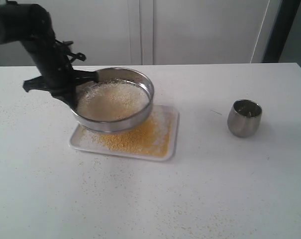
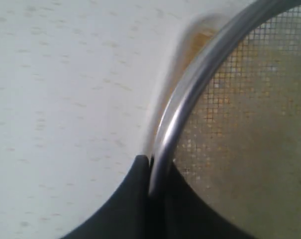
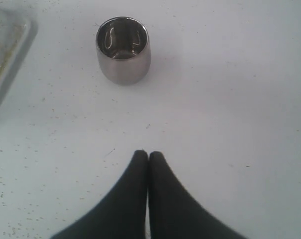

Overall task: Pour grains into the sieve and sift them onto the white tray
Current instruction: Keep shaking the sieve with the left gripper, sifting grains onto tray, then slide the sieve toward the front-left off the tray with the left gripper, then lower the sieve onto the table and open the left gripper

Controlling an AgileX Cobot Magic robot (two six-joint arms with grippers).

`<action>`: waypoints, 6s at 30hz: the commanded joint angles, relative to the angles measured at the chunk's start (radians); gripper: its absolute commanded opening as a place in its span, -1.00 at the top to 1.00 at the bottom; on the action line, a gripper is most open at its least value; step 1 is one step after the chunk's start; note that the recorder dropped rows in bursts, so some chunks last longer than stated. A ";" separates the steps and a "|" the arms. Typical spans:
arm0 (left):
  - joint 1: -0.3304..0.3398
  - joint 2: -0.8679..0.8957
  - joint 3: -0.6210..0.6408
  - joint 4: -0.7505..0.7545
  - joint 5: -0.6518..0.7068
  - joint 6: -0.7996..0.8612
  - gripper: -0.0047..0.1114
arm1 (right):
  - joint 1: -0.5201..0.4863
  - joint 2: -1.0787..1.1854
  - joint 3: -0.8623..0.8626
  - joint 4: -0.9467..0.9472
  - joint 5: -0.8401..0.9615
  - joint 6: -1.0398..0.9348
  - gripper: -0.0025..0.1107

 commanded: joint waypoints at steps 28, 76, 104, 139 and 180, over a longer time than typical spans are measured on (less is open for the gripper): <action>-0.086 0.028 -0.005 0.037 -0.001 -0.088 0.92 | -0.004 -0.004 0.004 0.004 -0.014 0.003 0.96; -0.109 -0.330 0.288 0.045 0.066 0.096 0.92 | -0.004 -0.004 0.004 0.004 -0.014 0.016 0.96; -0.109 -0.489 0.738 -0.021 -0.237 0.472 0.92 | -0.004 -0.004 0.004 0.004 -0.014 0.016 0.96; -0.017 -0.352 0.792 -0.066 -0.337 0.614 0.92 | -0.004 -0.004 0.004 0.004 -0.014 0.016 0.96; -0.017 -0.315 0.790 -0.064 -0.319 0.614 -0.03 | -0.004 -0.004 0.004 0.004 -0.014 0.016 0.96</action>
